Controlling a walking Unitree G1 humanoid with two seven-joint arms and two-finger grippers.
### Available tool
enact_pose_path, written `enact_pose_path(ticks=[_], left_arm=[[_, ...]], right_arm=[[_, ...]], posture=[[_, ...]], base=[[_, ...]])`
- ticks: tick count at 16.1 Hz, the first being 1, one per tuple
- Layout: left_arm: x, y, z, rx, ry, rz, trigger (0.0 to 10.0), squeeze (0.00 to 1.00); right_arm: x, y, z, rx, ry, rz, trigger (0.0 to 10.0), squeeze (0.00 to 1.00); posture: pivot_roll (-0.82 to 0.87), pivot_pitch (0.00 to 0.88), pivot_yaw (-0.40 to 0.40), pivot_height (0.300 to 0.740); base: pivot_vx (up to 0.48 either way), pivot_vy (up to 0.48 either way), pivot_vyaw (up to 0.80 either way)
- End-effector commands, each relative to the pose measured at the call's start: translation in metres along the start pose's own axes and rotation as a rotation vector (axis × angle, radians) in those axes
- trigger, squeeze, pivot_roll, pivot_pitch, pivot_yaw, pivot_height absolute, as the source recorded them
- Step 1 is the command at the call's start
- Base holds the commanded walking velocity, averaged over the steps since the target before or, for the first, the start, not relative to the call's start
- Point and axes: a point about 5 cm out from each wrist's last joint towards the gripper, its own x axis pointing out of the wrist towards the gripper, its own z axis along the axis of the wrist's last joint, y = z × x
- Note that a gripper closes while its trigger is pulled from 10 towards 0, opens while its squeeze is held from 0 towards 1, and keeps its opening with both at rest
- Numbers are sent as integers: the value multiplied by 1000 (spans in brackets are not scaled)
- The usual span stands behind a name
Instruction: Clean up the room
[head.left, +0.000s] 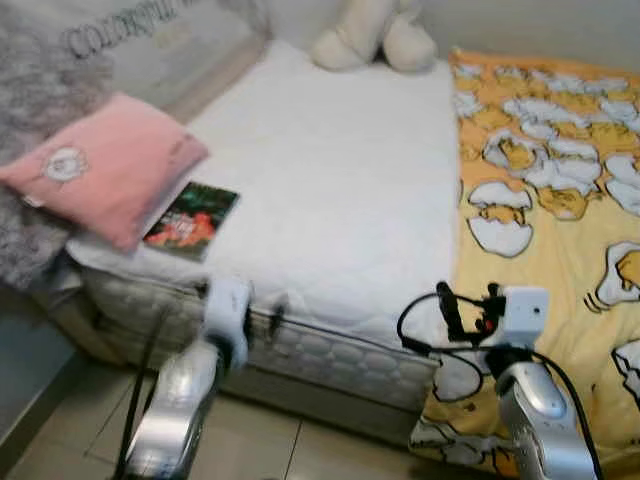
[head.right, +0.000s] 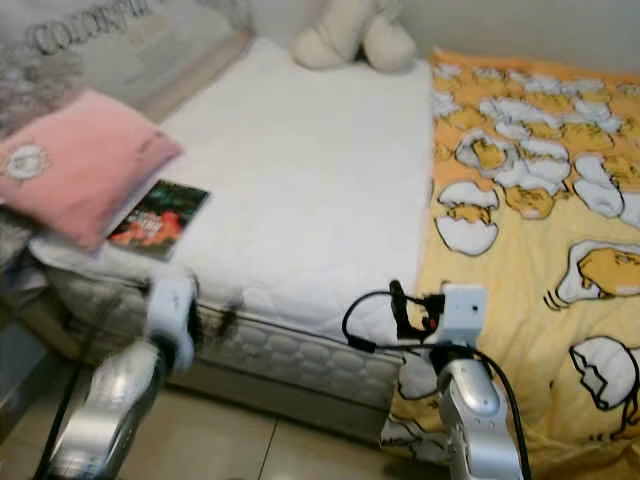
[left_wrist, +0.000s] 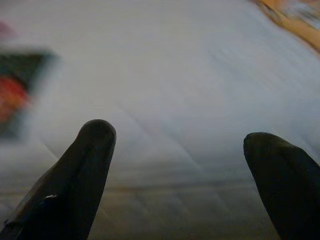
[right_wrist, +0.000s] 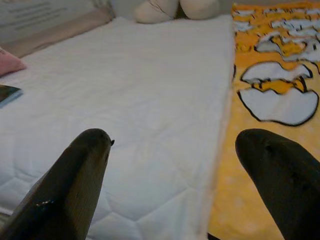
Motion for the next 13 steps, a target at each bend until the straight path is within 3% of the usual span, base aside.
enact_pose_path(ticks=[1,4,8,13], left_arm=[[-2,3,9,-23,-47,7,10000,0],[10,-4,32,-44,-143,49,10000,0],[16,2,37,-12,-127,143,10000,0],[12,6,39,5,-139,181,10000,0]], right_arm=[[0,-1,5,5,-12,-5,10000,561],[2,1,7,5,-18,1,10000,565],[3,2,9,6,-20,6,10000,588],[2,6,6,16,-13,20,10000,600]], posture=[[-117,0,17,740],[-116,0,8,740],[-119,0,2,740],[-109,0,0,740]], base=[[0,0,450],[0,0,452],[0,0,455],[0,0,454]])
